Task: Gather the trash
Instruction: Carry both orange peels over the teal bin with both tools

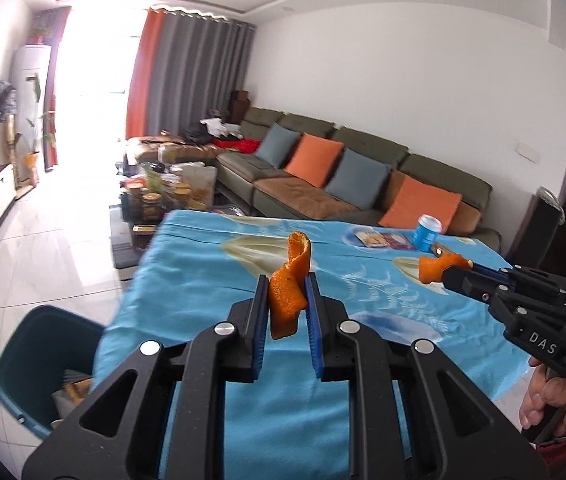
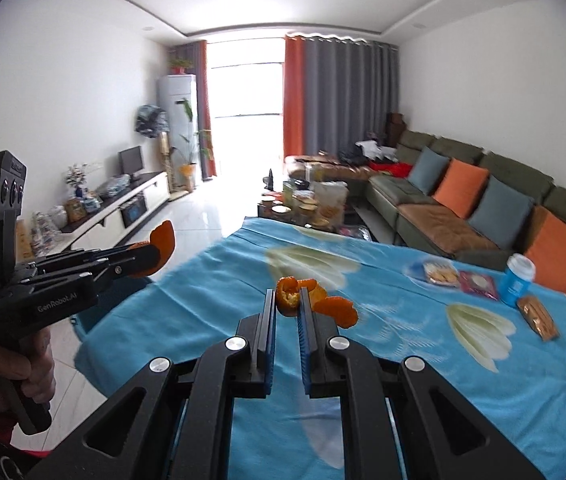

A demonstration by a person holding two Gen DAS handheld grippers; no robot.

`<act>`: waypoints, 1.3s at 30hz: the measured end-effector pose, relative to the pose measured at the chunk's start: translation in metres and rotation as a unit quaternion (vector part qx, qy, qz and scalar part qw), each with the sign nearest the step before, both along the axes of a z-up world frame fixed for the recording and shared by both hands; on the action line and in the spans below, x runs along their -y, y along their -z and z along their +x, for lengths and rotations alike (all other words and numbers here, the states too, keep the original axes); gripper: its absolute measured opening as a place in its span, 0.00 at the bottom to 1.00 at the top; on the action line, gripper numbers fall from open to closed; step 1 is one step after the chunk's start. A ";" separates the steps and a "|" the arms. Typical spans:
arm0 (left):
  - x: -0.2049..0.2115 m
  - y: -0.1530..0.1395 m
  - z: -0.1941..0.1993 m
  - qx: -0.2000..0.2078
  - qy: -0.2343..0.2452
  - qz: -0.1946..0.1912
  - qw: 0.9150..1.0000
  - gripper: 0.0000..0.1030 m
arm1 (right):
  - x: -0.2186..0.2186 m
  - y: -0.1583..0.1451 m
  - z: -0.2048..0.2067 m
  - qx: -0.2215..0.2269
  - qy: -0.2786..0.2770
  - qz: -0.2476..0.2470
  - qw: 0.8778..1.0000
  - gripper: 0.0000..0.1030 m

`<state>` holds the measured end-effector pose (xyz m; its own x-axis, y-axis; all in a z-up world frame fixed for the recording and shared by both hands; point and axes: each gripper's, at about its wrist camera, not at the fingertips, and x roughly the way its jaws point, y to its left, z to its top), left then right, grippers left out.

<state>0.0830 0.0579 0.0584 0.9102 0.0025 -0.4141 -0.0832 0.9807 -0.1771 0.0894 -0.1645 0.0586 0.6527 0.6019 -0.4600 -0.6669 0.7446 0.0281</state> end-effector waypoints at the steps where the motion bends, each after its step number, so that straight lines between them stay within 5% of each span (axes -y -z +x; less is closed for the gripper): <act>1: -0.004 -0.001 -0.007 0.004 -0.009 -0.001 1.000 0.17 | -0.005 -0.002 -0.002 0.002 -0.007 0.002 1.000 0.09; 20: -0.093 -0.026 -0.136 0.047 -0.152 0.008 0.987 0.17 | -0.113 -0.035 -0.030 0.034 -0.152 0.013 0.988 0.09; 39: -0.163 -0.002 -0.176 0.004 -0.233 -0.013 0.972 0.17 | -0.228 -0.016 -0.022 -0.014 -0.261 -0.024 0.965 0.09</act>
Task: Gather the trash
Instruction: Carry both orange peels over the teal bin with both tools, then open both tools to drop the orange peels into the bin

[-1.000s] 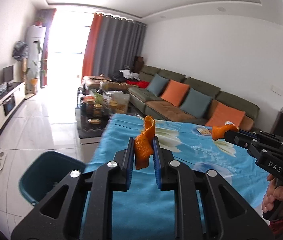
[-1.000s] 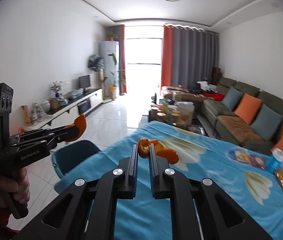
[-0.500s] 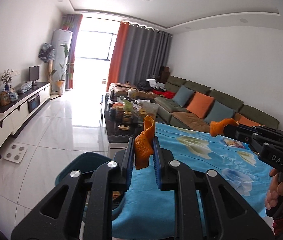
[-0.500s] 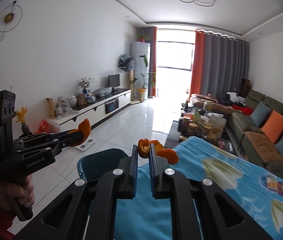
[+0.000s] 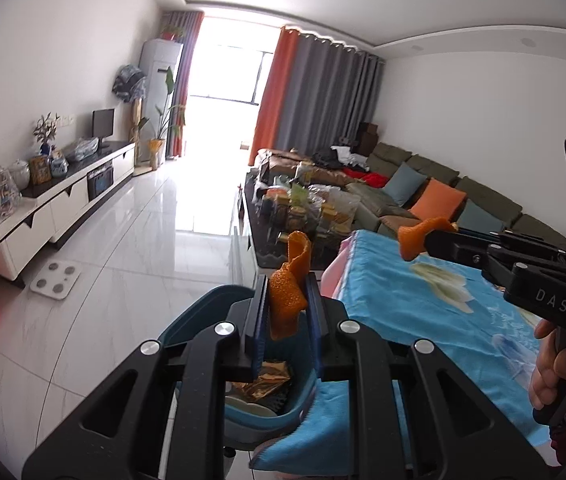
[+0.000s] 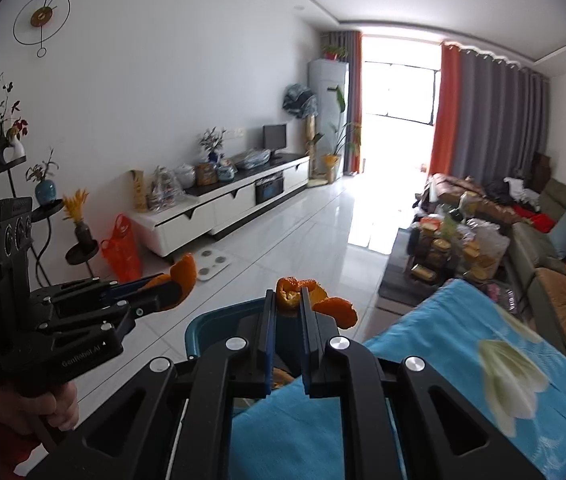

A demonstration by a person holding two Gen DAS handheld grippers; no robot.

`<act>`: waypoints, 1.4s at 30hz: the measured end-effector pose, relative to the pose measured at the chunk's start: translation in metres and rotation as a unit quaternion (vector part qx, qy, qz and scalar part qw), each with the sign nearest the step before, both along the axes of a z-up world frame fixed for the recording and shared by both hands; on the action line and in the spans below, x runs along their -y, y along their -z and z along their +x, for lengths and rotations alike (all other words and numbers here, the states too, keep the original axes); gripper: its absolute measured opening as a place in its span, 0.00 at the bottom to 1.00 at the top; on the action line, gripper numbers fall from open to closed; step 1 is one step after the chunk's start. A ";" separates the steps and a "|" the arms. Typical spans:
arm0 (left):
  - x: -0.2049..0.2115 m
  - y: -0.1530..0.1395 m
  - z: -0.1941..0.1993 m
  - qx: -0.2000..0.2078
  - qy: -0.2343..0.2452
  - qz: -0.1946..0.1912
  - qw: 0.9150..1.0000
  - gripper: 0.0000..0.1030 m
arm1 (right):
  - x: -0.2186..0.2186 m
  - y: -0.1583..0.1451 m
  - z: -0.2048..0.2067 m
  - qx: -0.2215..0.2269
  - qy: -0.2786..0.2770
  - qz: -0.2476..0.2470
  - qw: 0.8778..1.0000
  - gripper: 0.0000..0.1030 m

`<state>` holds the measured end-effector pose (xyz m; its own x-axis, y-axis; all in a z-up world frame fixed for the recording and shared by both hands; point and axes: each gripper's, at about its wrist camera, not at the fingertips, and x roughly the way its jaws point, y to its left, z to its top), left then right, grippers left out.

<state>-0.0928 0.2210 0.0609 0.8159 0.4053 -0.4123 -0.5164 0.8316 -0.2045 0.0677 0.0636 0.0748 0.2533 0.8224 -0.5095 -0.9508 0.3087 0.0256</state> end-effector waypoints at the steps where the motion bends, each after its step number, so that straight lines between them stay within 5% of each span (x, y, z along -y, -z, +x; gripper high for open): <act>1: -0.004 0.004 0.004 -0.004 -0.001 -0.002 1.000 0.17 | -0.004 0.003 0.002 -0.004 -0.003 -0.005 1.000 0.09; 26: -0.081 0.134 0.136 -0.132 -0.012 -0.102 0.986 0.18 | -0.119 0.113 0.042 -0.121 -0.049 -0.161 0.978 0.09; 42: -0.114 0.184 0.195 -0.187 -0.009 -0.130 0.974 0.20 | -0.142 0.140 0.048 -0.151 -0.057 -0.219 0.962 0.11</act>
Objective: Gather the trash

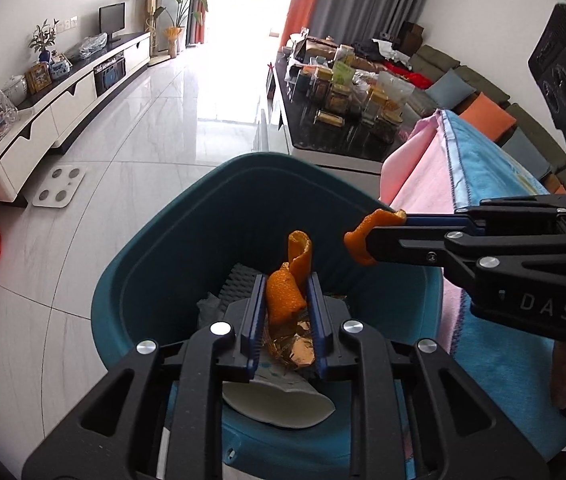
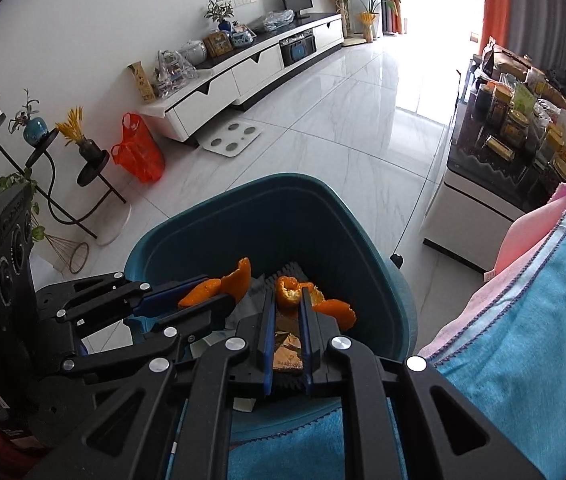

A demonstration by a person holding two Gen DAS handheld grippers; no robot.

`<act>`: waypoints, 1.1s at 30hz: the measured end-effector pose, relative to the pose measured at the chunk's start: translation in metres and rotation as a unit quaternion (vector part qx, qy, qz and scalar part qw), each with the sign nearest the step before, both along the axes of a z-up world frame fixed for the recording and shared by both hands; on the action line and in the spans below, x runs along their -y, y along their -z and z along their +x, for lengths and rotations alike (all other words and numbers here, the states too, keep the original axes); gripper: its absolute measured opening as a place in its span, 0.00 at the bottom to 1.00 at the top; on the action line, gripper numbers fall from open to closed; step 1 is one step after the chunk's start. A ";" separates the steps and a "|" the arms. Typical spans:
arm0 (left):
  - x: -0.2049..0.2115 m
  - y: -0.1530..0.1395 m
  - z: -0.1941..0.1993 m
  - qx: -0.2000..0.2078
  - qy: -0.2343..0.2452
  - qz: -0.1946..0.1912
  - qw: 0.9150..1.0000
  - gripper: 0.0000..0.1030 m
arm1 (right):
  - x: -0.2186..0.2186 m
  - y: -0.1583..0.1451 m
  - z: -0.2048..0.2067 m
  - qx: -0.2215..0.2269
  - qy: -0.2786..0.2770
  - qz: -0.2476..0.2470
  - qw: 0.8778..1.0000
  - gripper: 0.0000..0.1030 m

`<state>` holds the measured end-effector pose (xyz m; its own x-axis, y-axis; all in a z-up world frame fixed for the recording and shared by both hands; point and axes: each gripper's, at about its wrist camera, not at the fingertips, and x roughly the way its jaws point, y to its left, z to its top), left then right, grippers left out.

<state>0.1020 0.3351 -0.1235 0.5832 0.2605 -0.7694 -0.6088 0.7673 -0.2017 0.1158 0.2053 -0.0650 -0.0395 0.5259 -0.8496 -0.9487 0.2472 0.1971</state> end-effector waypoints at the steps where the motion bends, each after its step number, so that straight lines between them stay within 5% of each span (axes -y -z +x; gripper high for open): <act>1: -0.001 0.001 0.002 -0.002 -0.002 0.000 1.000 0.21 | 0.000 0.000 0.003 0.001 0.001 0.000 1.000 0.12; 4: 0.001 0.001 0.008 -0.008 -0.001 0.005 1.000 0.23 | -0.003 -0.001 0.002 0.001 0.000 -0.001 1.000 0.12; 7: -0.002 0.003 0.014 -0.011 -0.001 0.010 1.000 0.39 | -0.001 -0.003 0.003 0.004 0.003 0.004 1.000 0.25; 15: -0.005 -0.009 0.001 0.005 -0.020 0.032 0.999 0.66 | 0.010 -0.019 0.006 0.009 0.017 0.033 0.999 0.30; 21: 0.000 -0.030 -0.028 0.022 -0.046 0.056 0.997 0.88 | 0.026 -0.038 0.012 0.024 0.035 0.065 0.997 0.55; 28: 0.011 -0.061 -0.057 0.046 -0.065 0.082 0.993 0.94 | 0.053 -0.058 0.017 0.063 0.062 0.092 0.992 0.84; 33: 0.023 -0.085 -0.069 0.063 -0.068 0.096 0.991 0.94 | 0.074 -0.069 0.023 0.086 0.084 0.109 0.987 0.90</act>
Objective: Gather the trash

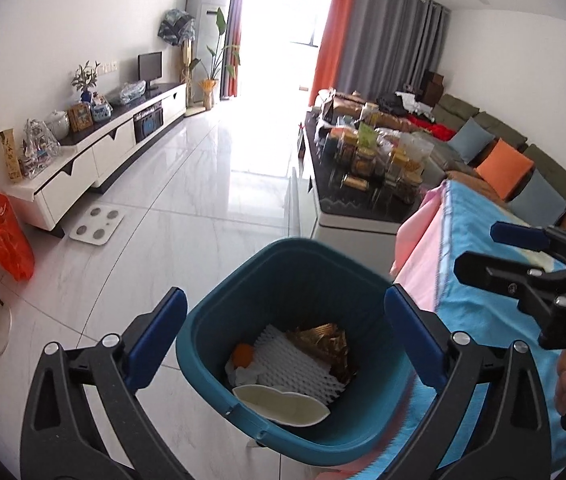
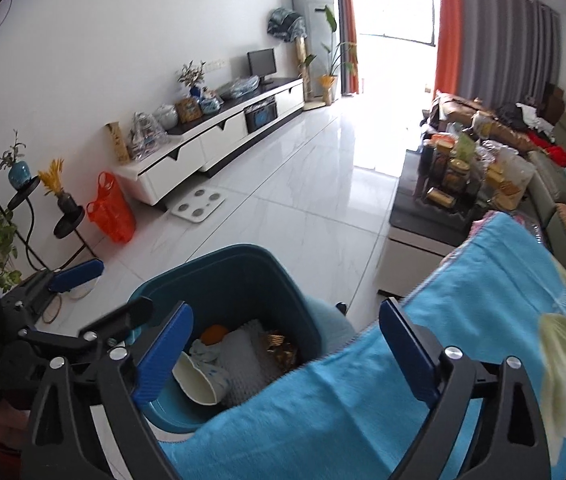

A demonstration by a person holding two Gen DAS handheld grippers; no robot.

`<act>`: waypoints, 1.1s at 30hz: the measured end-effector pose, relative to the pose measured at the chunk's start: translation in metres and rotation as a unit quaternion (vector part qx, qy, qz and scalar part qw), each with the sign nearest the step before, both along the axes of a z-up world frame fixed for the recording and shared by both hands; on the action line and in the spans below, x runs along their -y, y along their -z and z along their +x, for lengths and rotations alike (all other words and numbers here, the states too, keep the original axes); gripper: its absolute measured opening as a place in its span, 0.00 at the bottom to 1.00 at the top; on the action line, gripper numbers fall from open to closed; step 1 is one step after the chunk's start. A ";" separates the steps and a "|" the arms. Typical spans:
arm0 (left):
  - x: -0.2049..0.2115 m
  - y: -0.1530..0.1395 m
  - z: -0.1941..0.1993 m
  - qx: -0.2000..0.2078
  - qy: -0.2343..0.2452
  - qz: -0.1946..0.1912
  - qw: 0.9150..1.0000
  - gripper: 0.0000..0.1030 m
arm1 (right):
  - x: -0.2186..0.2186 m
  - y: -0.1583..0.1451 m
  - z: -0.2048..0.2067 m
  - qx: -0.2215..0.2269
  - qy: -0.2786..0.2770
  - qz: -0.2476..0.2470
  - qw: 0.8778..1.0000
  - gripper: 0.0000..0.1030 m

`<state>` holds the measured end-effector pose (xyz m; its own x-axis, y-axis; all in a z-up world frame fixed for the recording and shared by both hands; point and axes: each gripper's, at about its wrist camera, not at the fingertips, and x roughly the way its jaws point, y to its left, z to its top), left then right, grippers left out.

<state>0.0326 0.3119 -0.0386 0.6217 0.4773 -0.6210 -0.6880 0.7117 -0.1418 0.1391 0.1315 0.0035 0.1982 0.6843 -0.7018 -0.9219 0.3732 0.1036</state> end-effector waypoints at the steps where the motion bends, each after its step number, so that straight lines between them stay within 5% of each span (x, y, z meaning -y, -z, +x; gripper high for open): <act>1: 0.004 -0.006 -0.001 0.004 0.001 0.004 1.000 0.94 | 0.004 -0.002 0.003 0.003 0.005 0.004 1.000 0.92; 17: 0.099 -0.081 0.003 0.058 0.056 0.058 0.995 0.94 | 0.117 -0.029 0.021 0.036 0.112 0.056 0.991 0.93; 33: 0.211 -0.104 0.032 0.080 0.172 0.085 0.978 0.94 | 0.242 -0.024 0.015 0.052 0.241 0.085 0.965 0.93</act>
